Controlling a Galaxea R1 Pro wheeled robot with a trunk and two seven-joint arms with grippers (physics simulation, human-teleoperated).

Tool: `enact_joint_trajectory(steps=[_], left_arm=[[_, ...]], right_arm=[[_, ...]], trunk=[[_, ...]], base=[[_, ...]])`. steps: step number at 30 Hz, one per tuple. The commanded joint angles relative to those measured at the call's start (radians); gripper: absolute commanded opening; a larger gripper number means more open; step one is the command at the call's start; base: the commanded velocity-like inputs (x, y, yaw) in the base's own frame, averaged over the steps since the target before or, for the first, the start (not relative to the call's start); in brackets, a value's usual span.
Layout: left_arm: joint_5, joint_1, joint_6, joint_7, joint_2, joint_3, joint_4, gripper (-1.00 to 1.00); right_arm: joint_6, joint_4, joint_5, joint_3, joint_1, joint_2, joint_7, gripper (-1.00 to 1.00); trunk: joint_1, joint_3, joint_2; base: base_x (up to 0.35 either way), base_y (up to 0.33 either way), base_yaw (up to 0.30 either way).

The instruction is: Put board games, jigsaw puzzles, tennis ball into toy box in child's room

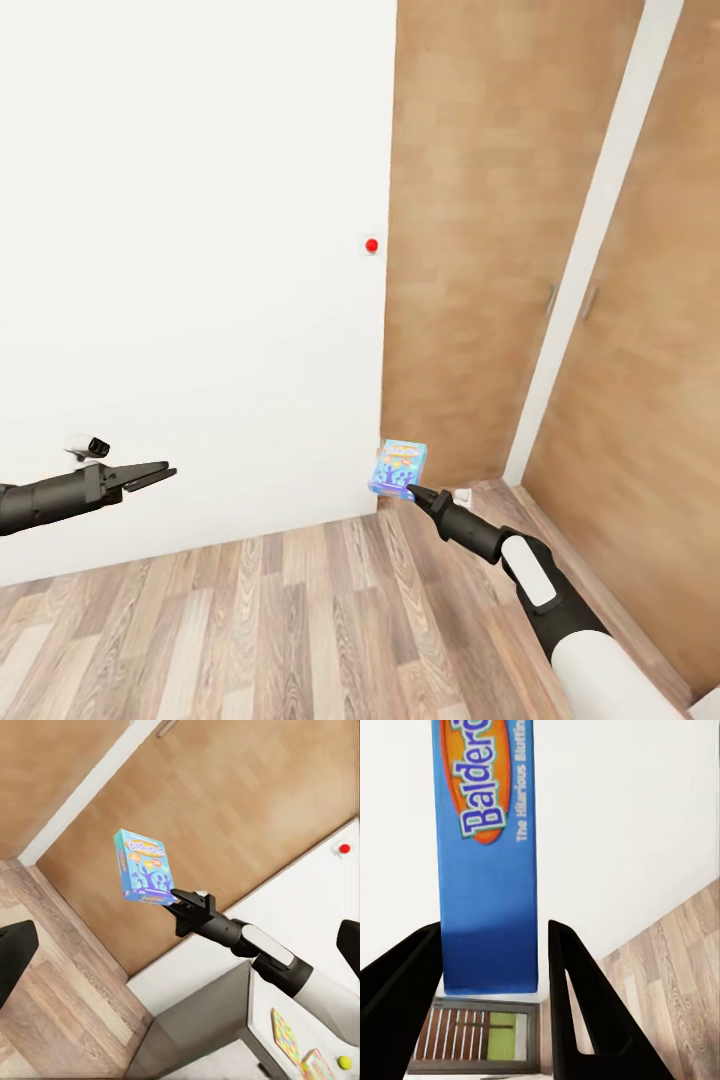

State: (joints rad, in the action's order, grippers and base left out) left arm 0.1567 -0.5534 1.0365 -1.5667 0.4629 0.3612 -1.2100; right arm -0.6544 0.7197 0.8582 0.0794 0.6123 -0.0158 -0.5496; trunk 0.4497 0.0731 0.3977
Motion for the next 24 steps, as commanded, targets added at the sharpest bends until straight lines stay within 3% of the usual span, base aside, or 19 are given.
enact_joint_trajectory(steps=[1,13,24], left_arm=[[-0.001,0.0,0.011,-0.004,0.0,0.0,0.0,1.0],[-0.001,0.0,0.011,-0.004,0.002,0.0,0.0,1.0],[0.0,0.0,0.011,-0.004,0.002,0.001,0.0,1.0]], right_arm=[[-0.008,0.0,0.007,0.003,0.001,0.001,-0.001,-1.0],[-0.008,0.0,0.007,0.003,0.001,0.0,-0.001,-1.0],[-0.008,0.0,0.007,0.003,0.001,0.0,-0.001,-1.0]], trunk=[[0.0,0.002,0.002],[0.0,-0.005,0.002],[0.0,-0.011,0.002]], base=[[-0.16,0.039,-0.28],[-0.025,0.005,-0.28],[-0.137,0.0,-0.28]])
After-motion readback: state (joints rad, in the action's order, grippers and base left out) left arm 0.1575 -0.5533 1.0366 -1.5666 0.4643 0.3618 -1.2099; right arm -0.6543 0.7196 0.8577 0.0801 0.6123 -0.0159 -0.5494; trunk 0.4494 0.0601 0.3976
